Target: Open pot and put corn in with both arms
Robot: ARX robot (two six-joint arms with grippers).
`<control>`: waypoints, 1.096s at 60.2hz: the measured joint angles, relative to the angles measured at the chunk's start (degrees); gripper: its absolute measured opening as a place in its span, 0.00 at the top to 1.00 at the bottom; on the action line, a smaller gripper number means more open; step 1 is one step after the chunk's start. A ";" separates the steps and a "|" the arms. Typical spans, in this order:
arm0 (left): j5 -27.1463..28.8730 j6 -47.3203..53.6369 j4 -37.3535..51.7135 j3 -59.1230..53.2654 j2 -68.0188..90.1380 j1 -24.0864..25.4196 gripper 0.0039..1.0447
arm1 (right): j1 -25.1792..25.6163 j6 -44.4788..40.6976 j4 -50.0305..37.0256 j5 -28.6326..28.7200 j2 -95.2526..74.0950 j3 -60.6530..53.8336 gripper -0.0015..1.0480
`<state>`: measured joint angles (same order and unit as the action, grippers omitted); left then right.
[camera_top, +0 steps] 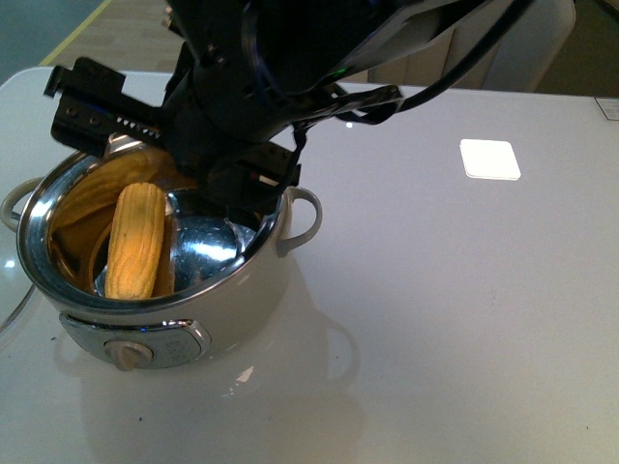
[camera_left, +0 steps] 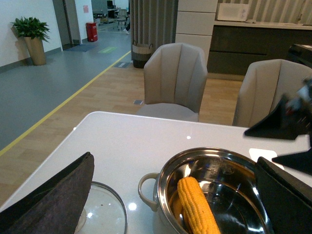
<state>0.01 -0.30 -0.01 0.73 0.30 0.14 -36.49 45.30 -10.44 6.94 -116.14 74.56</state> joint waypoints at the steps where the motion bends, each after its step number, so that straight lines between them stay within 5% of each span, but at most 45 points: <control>1: 0.00 0.00 0.00 0.00 0.00 0.00 0.06 | 0.72 0.00 -0.39 -0.55 1.55 -0.90 0.08; 32: 0.00 0.00 0.00 0.00 0.00 0.00 0.06 | 18.10 -17.11 5.46 -8.09 40.15 -30.08 0.08; 44: 0.00 0.00 0.00 0.00 0.00 0.00 0.06 | 19.98 -21.27 8.07 -9.14 49.75 -33.83 0.09; 49: -0.02 0.02 0.00 0.00 0.00 0.00 0.06 | 19.63 -30.86 -10.86 -19.76 49.99 -41.33 0.22; 55: 0.02 0.00 0.00 0.00 0.00 0.00 0.06 | 21.75 -39.30 -25.55 -20.96 52.74 -50.01 0.38; 66: 0.00 0.02 0.00 0.00 0.00 0.00 0.06 | 25.49 -43.63 -28.89 -17.79 59.89 -57.75 0.68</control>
<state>0.01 -0.27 -0.01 0.73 0.30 0.14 -11.00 1.67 -39.33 -10.85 -56.25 16.82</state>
